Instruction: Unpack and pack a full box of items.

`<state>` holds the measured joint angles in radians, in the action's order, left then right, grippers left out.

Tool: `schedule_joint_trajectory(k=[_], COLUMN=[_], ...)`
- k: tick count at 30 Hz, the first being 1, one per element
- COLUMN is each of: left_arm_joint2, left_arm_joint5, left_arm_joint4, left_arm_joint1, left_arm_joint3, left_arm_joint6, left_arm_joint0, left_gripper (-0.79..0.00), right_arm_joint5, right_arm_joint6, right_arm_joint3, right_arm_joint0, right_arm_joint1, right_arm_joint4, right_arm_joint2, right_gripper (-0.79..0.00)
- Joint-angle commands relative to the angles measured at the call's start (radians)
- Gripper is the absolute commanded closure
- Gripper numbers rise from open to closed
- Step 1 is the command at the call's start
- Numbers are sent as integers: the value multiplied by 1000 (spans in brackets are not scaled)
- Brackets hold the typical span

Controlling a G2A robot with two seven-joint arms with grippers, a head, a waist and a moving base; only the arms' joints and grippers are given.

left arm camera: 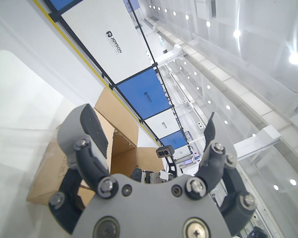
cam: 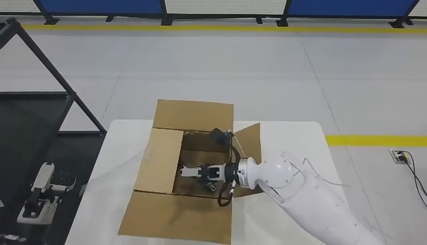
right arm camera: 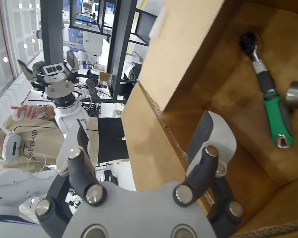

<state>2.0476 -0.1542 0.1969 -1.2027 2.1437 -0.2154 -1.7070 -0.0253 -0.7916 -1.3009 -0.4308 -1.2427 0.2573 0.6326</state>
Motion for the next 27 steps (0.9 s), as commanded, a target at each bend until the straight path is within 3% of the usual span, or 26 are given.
schedule_joint_trajectory(k=[1,5,10,27], left_arm_joint2=[12,11,-16,-77], left_arm_joint5=[5,4,9,28], left_arm_joint4=[15,17,-45,-94], left_arm_joint1=[0,-1,1,2], left_arm_joint3=[-3,-6,-14,-24], left_arm_joint6=[-9,-17,-49,-65], left_arm_joint0=[0,-7,2,45], left_gripper=[-785,-785,-785,-785], right_arm_joint5=[-27,-24,53,238], right_arm_joint6=[-8,-2,-32,-128], right_arm_joint3=[24,34,11,-118], right_arm_joint0=[17,29,16,-121], right_arm_joint1=[-12,-18,-6,74], right_arm_joint4=[1,-32,-89,-229], right_arm_joint2=[-8,0,30,220], right_gripper=[-785,-785,-785,-785])
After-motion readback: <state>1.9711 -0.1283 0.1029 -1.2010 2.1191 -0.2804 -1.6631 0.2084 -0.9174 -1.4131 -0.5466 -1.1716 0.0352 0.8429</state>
